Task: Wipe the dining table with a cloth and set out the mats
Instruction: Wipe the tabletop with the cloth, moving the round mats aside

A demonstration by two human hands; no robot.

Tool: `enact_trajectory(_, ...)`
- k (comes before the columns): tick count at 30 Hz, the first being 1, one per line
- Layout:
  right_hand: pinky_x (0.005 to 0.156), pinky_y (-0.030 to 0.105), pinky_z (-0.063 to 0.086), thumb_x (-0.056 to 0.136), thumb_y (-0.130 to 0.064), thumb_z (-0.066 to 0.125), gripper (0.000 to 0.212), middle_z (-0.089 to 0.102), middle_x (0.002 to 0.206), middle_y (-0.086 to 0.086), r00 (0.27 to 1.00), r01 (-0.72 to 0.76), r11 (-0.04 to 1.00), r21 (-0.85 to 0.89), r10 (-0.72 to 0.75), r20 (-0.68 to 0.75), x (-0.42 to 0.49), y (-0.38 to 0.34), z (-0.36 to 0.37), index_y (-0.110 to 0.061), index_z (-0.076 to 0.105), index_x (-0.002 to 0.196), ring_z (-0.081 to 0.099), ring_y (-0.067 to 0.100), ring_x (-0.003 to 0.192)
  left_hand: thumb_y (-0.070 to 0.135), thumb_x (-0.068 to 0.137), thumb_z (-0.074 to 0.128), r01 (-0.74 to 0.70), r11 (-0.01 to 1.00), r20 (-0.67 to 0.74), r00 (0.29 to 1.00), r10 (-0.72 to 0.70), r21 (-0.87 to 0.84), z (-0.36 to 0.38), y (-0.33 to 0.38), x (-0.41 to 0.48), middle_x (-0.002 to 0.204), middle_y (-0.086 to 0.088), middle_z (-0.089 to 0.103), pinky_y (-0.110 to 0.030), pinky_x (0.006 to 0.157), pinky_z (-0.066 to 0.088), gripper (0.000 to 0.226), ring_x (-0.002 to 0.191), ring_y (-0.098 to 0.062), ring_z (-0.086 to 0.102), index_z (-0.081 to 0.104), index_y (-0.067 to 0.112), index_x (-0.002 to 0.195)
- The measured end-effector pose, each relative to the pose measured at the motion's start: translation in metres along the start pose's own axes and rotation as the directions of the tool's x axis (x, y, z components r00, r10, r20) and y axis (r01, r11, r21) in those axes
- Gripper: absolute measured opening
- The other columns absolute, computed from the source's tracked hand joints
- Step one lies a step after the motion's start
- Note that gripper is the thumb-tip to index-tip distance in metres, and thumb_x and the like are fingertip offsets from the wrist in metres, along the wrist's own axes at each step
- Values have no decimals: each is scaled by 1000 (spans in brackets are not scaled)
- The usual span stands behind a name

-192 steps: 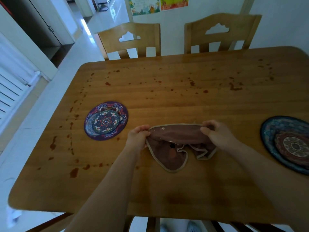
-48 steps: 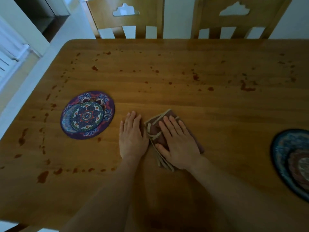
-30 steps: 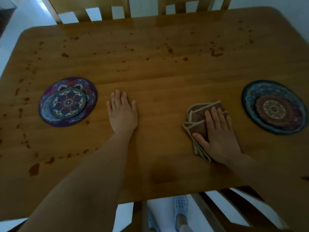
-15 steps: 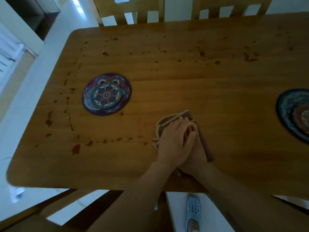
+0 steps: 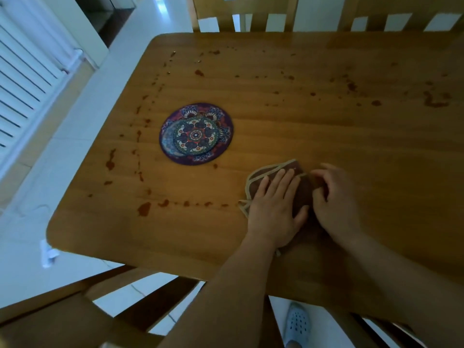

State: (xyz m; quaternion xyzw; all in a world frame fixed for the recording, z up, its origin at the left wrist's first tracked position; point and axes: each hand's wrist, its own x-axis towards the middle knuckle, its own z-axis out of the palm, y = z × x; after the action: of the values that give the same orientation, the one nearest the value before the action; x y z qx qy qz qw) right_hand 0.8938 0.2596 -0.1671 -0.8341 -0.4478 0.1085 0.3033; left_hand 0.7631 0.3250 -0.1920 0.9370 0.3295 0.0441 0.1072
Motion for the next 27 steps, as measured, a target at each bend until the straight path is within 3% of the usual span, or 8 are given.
enact_trajectory(7, 109, 30, 25, 93, -8, 51, 29, 49, 137, 9, 993, 80, 997, -17, -79, 84, 13, -27, 22, -9, 58, 121, 36, 23, 131, 58, 97, 16, 263, 964, -38, 964, -262, 42, -16, -54, 11, 164, -1, 12, -39, 123, 4, 73, 151, -16, 4, 15, 15, 156)
enact_trajectory(15, 116, 43, 26, 95, -13, 49, 34, 49, 139, 11, 983, 133, 990, -56, -124, 138, 21, -63, 48, -7, 54, 128, 37, 26, 134, 58, 97, 18, 499, 864, -92, 865, -493, 65, -30, -96, -45, 163, -3, 18, -40, 122, 10, 72, 150, -17, 12, 19, 16, 156)
enact_trajectory(20, 122, 41, 9, 101, -21, 40, 42, 35, 152, 10, 972, 171, 983, -62, -158, 171, 25, -91, 74, -9, 42, 141, 23, 24, 145, 57, 98, 18, 694, 719, -136, 718, -683, 52, -45, -144, -101, 162, -2, 20, -40, 122, 13, 69, 149, -18, 16, 19, 18, 155)
enact_trajectory(23, 122, 41, 6, 103, -27, 33, 47, 26, 158, 10, 964, 202, 965, -170, -164, 211, 26, -91, 87, -9, 34, 146, 15, 24, 148, 57, 100, 17, 783, 621, -144, 619, -772, 37, -54, -180, -118, 164, 0, 15, -40, 122, 10, 66, 150, -17, 11, 15, 21, 156)
enact_trajectory(27, 122, 41, 5, 103, -28, 30, 50, 26, 157, 14, 960, 249, 929, -273, -200, 195, 24, -88, 94, -6, 33, 147, 16, 26, 148, 55, 100, 15, 832, 551, -159, 553, -818, 61, -63, -222, -122, 164, -1, 11, -40, 123, 6, 66, 151, -18, 7, 11, 20, 156)
